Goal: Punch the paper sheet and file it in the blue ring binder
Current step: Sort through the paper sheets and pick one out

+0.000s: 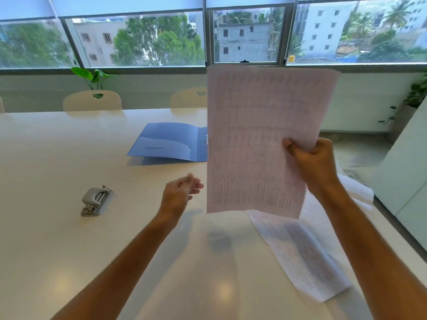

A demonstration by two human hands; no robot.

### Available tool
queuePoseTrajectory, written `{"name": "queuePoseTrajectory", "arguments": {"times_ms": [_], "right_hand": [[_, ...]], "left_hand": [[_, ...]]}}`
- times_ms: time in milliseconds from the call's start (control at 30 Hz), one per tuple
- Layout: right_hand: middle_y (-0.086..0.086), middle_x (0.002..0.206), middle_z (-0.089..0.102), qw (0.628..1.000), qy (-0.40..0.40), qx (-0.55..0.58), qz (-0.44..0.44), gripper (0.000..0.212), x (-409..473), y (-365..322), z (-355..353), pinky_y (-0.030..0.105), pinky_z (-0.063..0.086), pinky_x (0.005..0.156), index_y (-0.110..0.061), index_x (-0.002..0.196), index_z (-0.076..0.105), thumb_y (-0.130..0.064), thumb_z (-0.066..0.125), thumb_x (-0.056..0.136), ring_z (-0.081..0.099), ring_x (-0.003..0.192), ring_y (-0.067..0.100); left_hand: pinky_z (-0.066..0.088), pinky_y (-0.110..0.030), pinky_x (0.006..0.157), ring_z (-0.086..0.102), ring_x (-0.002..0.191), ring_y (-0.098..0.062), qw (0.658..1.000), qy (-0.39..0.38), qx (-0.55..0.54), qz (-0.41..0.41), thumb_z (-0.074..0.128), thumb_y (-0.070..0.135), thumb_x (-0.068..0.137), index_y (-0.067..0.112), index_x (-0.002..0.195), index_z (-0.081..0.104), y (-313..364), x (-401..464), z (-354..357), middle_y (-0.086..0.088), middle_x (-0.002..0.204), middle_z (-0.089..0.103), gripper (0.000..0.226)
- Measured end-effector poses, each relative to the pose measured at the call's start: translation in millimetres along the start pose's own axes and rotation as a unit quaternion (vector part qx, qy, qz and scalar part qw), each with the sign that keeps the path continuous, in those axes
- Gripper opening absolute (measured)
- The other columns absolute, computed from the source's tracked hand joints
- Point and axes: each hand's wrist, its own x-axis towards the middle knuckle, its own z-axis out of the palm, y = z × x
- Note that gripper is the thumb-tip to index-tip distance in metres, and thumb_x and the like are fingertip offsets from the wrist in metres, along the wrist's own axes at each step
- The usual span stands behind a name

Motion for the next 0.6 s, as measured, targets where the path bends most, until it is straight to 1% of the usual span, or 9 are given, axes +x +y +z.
{"name": "queuePoseTrajectory", "arguments": {"times_ms": [67, 133, 233, 267, 300, 367, 433, 500, 600], "right_hand": [[-0.005, 0.072, 0.067, 1.0, 0.016, 0.017, 0.009, 0.011, 2.7, 0.7, -16.4, 0.021, 0.055, 0.052, -0.016, 0.076, 0.068, -0.023, 0.072, 0.084, 0.063, 0.05, -0.003], [-0.005, 0.077, 0.069, 0.999, 0.026, 0.04, 0.021, 0.008, 4.0, 1.8, -31.1, 0.027, 0.058, 0.06, -0.019, 0.078, 0.068, -0.023, 0.072, 0.083, 0.067, 0.056, 0.0], [-0.003, 0.085, 0.07, 0.998, 0.034, 0.05, 0.034, 0.006, 3.0, 6.0, -49.1, 0.034, 0.058, 0.068, -0.022, 0.08, 0.066, -0.022, 0.071, 0.085, 0.07, 0.07, 0.01], [-0.002, 0.087, 0.07, 0.997, 0.034, 0.052, 0.035, 0.004, 1.8, 6.7, -53.9, 0.036, 0.058, 0.07, -0.022, 0.082, 0.066, -0.022, 0.069, 0.085, 0.07, 0.074, 0.013], [-0.003, 0.09, 0.07, 0.998, 0.031, 0.052, 0.035, 0.003, 0.5, 8.0, -58.0, 0.036, 0.057, 0.071, -0.022, 0.084, 0.066, -0.023, 0.069, 0.086, 0.07, 0.077, 0.014], [-0.005, 0.092, 0.07, 0.997, 0.035, 0.048, 0.042, 0.005, -1.6, 11.3, -64.4, 0.035, 0.057, 0.072, -0.019, 0.09, 0.066, -0.023, 0.068, 0.087, 0.07, 0.079, 0.014], [-0.006, 0.092, 0.068, 0.997, 0.04, 0.041, 0.051, 0.01, -2.4, 15.4, -69.3, 0.035, 0.056, 0.073, -0.016, 0.094, 0.066, -0.023, 0.067, 0.087, 0.068, 0.081, 0.013], [-0.008, 0.09, 0.068, 0.997, 0.036, 0.033, 0.059, 0.004, -3.2, 19.6, -72.7, 0.034, 0.055, 0.071, -0.021, 0.089, 0.064, -0.024, 0.066, 0.087, 0.067, 0.079, 0.01], [-0.008, 0.091, 0.068, 0.997, 0.031, 0.015, 0.071, 0.004, -3.7, 26.0, -76.9, 0.037, 0.055, 0.075, -0.028, 0.086, 0.063, -0.028, 0.067, 0.087, 0.068, 0.082, 0.014]], "left_hand": [[0.053, -0.039, 0.09, 0.067, 0.09, -0.014, 0.998, -0.006, 0.065, 0.027, 0.052, 0.023, 0.097, 0.009, 0.098, 0.072, -10.5, 3.5, 17.8, -0.002, 0.098, 0.073, 0.025], [0.053, -0.038, 0.092, 0.067, 0.095, -0.016, 0.989, -0.026, 0.132, 0.065, 0.057, 0.022, 0.093, 0.011, 0.103, 0.073, -17.9, 4.3, 35.9, -0.001, 0.102, 0.074, 0.021], [0.052, -0.029, 0.084, 0.066, 0.1, -0.025, 0.962, -0.083, 0.222, 0.137, 0.062, 0.02, 0.087, 0.007, 0.109, 0.069, -20.4, 0.9, 63.9, -0.008, 0.11, 0.071, 0.026], [0.051, -0.032, 0.083, 0.064, 0.101, -0.028, 0.951, -0.109, 0.25, 0.148, 0.061, 0.024, 0.086, 0.005, 0.109, 0.067, -20.2, -0.7, 73.5, -0.012, 0.112, 0.068, 0.03], [0.049, -0.037, 0.09, 0.06, 0.107, -0.031, 0.932, -0.134, 0.299, 0.154, 0.055, 0.03, 0.085, 0.005, 0.113, 0.064, -20.8, -1.2, 82.2, -0.014, 0.117, 0.064, 0.039], [0.03, -0.05, 0.11, 0.039, 0.132, -0.03, 0.862, -0.178, 0.447, 0.158, 0.041, 0.038, 0.085, 0.01, 0.134, 0.051, -25.7, 0.1, 96.6, -0.015, 0.14, 0.045, 0.057], [0.005, -0.053, 0.118, 0.011, 0.146, -0.026, 0.817, -0.213, 0.514, 0.15, 0.036, 0.039, 0.089, 0.017, 0.149, 0.03, -33.0, 3.2, 107.0, -0.01, 0.157, 0.021, 0.064], [-0.004, -0.052, 0.118, 0.0, 0.148, -0.024, 0.813, -0.224, 0.517, 0.149, 0.037, 0.039, 0.09, 0.019, 0.152, 0.02, -40.6, 5.9, 113.9, -0.008, 0.161, 0.011, 0.067], [-0.004, -0.052, 0.116, 0.0, 0.148, -0.025, 0.817, -0.221, 0.512, 0.146, 0.045, 0.043, 0.092, 0.015, 0.153, 0.014, -48.8, 6.5, 118.9, -0.007, 0.161, 0.01, 0.074]]}}
